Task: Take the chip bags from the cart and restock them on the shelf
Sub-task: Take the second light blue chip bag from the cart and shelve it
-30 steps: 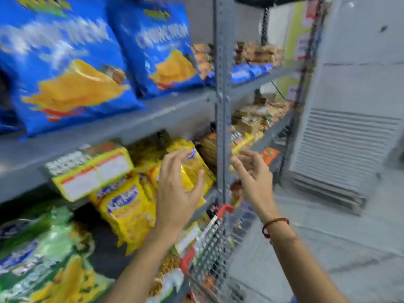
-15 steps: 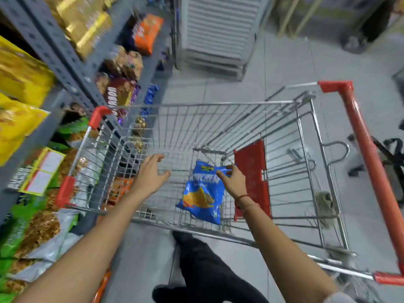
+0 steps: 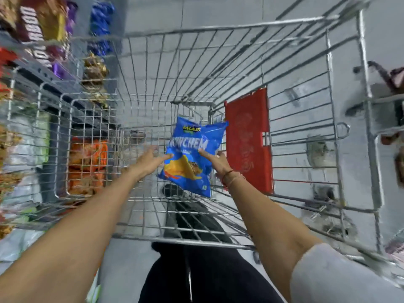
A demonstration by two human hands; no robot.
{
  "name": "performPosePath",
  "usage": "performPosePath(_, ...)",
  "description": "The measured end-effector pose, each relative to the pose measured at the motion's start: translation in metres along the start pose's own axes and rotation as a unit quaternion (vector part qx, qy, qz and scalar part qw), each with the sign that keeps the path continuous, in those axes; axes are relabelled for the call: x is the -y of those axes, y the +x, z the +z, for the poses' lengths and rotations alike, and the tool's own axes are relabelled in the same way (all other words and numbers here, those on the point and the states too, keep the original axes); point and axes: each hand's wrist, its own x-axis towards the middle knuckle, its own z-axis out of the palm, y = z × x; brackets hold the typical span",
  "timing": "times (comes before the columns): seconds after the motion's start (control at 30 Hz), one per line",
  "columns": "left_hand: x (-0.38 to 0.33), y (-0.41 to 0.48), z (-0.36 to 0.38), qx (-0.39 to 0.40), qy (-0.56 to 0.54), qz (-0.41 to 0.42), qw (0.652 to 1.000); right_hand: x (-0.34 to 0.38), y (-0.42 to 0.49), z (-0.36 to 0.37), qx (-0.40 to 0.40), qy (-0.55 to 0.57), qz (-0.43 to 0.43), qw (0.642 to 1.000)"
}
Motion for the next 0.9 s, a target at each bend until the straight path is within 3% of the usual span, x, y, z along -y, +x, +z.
performPosePath(0.2, 0.047, 0.100, 0.037, 0.071, -0.182, -0.047, 0.980, -0.026, 0.040, 0.003, 0.013, 0.068, 0.012, 0.998)
performPosePath(0.4, -0.009, 0.042, 0.027, 0.118, -0.253, -0.046, 0.959, -0.029, 0.052, 0.001, -0.013, 0.104, -0.018, 0.994)
performPosePath(0.5, -0.003, 0.036, 0.013, 0.120, -0.289, -0.043, 0.949, -0.021, 0.042, -0.003, 0.023, 0.093, -0.017, 0.995)
performPosePath(0.73, 0.006, 0.003, -0.028, 0.120, -0.256, 0.014, 0.959, 0.006, 0.022, 0.002, 0.125, 0.072, -0.056, 0.988)
performPosePath(0.9, 0.005, -0.025, -0.053, 0.153, -0.331, 0.023, 0.931, 0.032, -0.002, 0.010, 0.201, 0.055, -0.089, 0.974)
